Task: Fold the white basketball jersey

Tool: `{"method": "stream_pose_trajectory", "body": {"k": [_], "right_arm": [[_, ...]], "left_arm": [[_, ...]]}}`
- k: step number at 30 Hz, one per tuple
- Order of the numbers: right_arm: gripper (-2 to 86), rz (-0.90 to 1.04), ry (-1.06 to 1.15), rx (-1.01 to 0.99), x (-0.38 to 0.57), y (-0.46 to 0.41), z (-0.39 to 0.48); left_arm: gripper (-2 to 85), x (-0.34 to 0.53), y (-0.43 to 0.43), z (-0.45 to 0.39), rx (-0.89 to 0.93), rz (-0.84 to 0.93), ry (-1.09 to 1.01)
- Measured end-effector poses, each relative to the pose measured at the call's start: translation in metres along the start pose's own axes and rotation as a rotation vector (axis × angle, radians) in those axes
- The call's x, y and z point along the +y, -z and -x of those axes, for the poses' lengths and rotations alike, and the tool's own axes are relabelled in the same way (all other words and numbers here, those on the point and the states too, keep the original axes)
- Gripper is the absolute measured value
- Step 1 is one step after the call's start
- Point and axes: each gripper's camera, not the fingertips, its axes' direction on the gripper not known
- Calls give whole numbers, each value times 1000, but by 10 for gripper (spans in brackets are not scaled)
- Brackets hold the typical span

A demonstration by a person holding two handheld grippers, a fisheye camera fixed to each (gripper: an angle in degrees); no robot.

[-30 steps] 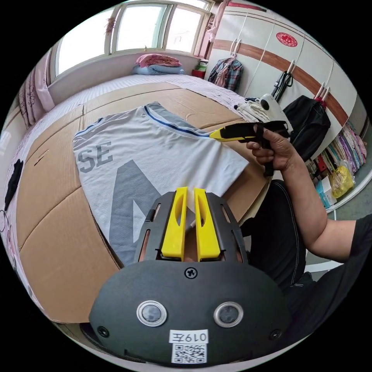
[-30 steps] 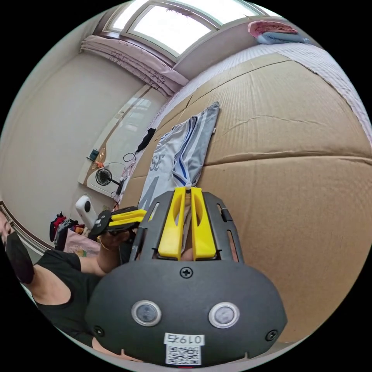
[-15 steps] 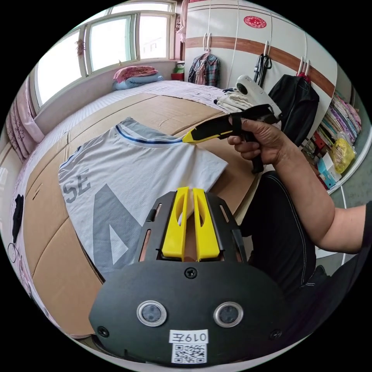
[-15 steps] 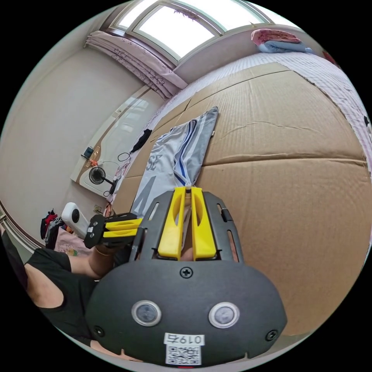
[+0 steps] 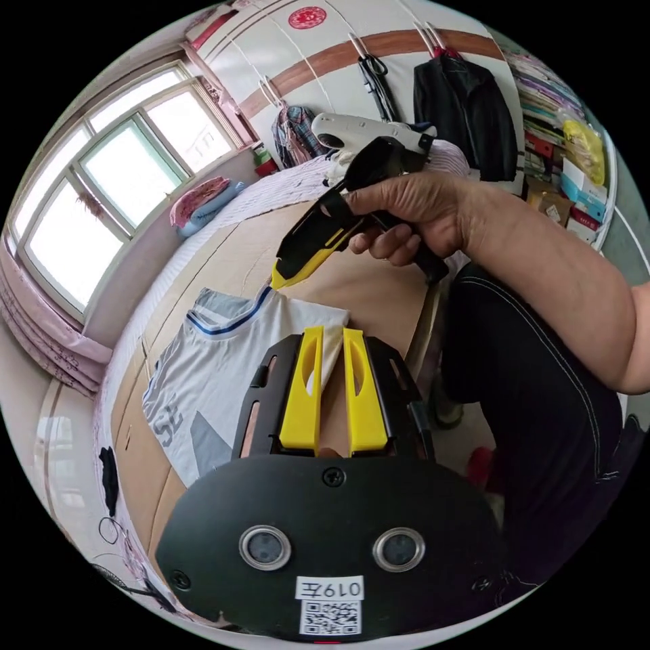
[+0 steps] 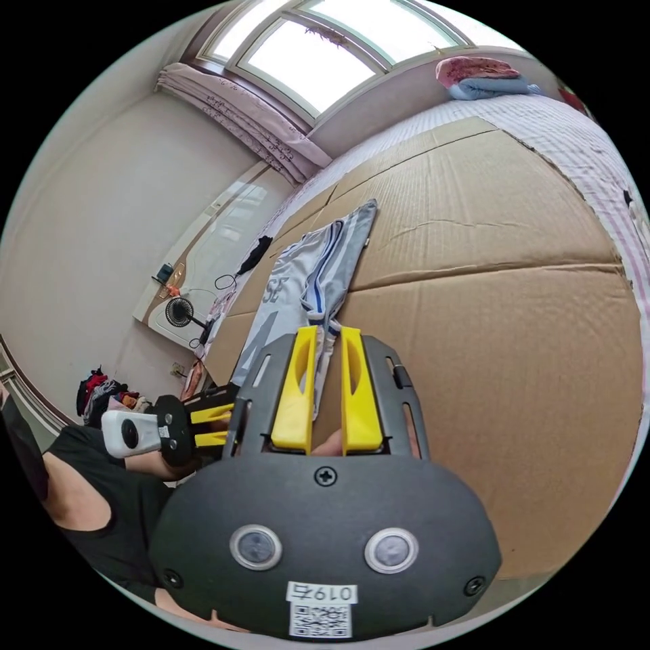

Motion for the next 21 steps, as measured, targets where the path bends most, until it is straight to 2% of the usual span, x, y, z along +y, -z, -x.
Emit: {"method": "stream_pose_trajectory", "body": {"k": [9,15,21], "right_arm": [[29,-26,69,11,-6,-16,37],[26,-151,124,31,-20,-17,65],[52,-98,229,181,-133,-47,95]], "left_arm": [[16,-20,20,18,95,10,122],[18,-17,55,23,91,-54,158],[50,-25,69,23,153,-108,160]]}}
